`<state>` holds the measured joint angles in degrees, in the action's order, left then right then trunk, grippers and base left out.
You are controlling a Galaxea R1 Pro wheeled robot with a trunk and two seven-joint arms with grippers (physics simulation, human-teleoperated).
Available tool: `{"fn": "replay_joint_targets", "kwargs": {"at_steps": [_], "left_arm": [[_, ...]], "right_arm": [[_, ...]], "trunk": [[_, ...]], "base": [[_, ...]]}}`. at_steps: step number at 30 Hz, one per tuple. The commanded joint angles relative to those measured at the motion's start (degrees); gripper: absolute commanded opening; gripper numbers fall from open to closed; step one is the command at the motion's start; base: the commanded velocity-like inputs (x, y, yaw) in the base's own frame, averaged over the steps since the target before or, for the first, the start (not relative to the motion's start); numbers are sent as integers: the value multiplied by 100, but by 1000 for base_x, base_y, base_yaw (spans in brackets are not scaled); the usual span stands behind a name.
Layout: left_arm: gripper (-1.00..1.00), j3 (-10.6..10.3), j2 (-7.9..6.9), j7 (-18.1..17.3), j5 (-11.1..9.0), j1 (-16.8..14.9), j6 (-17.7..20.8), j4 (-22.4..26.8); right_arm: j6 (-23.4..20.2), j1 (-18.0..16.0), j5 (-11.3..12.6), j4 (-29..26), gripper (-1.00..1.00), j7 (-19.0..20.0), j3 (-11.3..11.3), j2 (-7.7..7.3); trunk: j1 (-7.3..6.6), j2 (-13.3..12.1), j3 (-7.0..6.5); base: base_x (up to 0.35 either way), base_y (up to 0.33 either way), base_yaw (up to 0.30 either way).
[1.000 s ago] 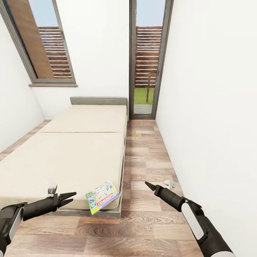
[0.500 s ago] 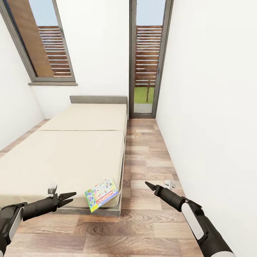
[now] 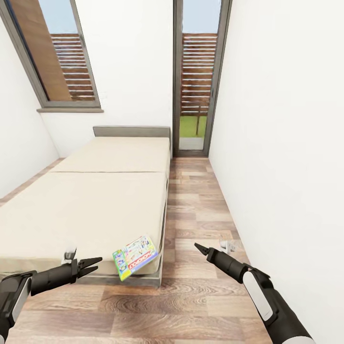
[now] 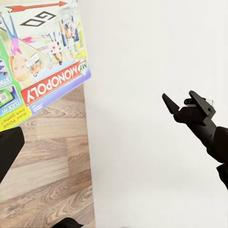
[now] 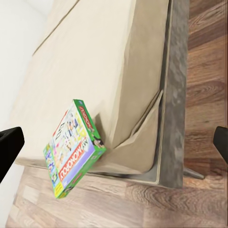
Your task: Put all the toys in the child's room - the three board games (two on the bed and one on the table), the two jigsaw puzzles on the table, and the tennis ball on the table - inside the toy box on the table in the child's room.
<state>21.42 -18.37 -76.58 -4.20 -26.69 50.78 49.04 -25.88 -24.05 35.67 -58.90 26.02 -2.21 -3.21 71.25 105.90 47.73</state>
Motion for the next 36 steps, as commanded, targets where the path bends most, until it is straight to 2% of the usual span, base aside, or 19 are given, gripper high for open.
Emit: {"fn": "replay_joint_targets", "kwargs": {"at_steps": [1, 36], "left_arm": [[100, 2, 0, -10, -11, -3, 54, 0], [100, 2, 8, 55, -2, -3, 40, 0]], "right_arm": [[-31, -3, 46, -3, 100, -27, -7, -4], [-40, -10, 54, -6, 100, -150, -16, -4]], "trunk": [[22, 44, 23], [791, 1448, 652]], "base": [[0, 0, 0], [0, 0, 0]]}}
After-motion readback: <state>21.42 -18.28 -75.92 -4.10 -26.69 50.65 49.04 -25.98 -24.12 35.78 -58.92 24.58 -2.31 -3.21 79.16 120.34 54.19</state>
